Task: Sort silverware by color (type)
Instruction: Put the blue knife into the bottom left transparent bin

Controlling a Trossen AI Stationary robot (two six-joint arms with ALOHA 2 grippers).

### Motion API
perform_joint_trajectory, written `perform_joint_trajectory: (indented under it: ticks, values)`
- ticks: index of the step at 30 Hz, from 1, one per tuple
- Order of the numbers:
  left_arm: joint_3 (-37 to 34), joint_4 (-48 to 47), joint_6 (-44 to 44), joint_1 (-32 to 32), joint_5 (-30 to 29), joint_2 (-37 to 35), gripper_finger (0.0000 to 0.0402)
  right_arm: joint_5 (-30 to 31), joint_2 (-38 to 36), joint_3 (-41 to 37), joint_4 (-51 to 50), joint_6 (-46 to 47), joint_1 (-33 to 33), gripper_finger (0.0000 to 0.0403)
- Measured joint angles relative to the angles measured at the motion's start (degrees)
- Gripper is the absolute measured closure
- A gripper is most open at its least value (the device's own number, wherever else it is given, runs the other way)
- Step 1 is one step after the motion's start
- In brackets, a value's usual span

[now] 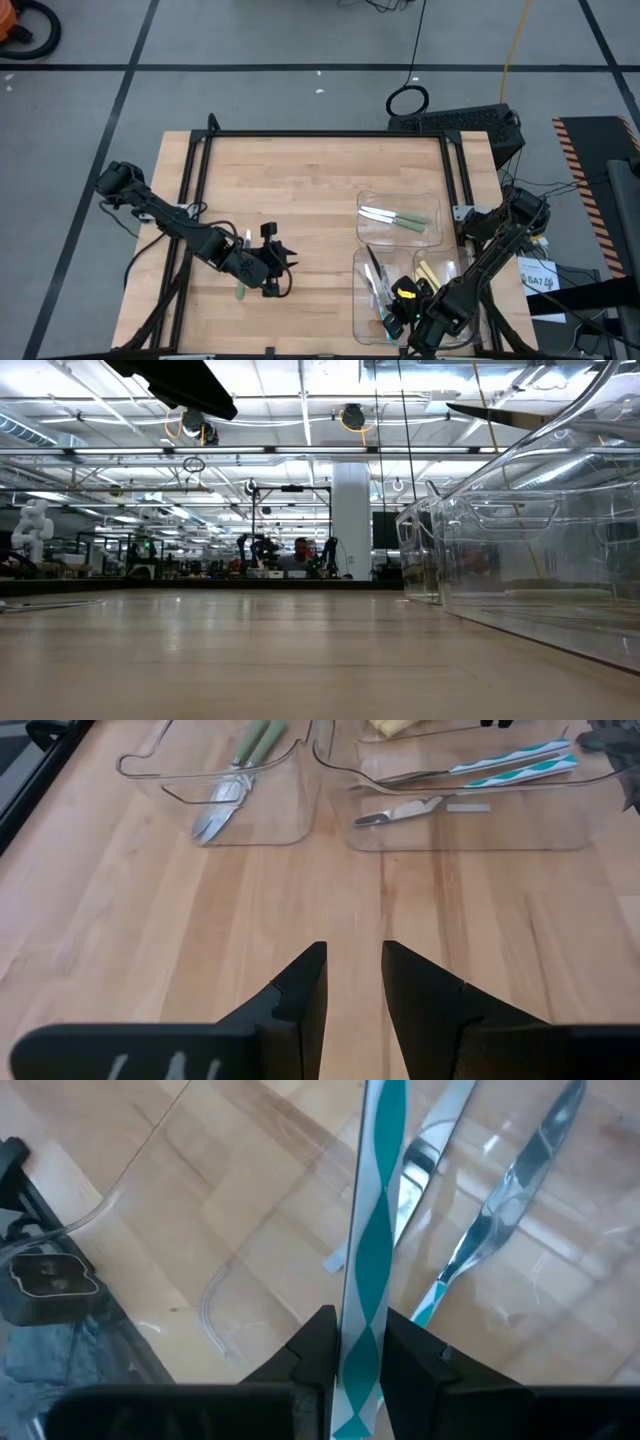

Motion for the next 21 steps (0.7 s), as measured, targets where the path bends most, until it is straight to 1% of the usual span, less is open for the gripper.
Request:
perform_joint_trajectory:
  ticks: [12, 17, 21]
  values:
    - [0.00, -0.01, -0.40, 0.00, -0.04, 0.00, 0.0295, -3.09, 0.00, 0.00, 0.02, -0.46, 0.00, 0.0347]
    - [0.00, -0.02, -0.40, 0.00, -0.04, 0.00, 0.0295, -3.34, 0.00, 0.00, 0.21, -0.67, 0.02, 0.0347]
    - [0.00, -0.02, -0.40, 0.00, -0.05, 0.00, 0.0295, -3.34, 0.00, 0.00, 0.18, -0.71, 0.02, 0.0336]
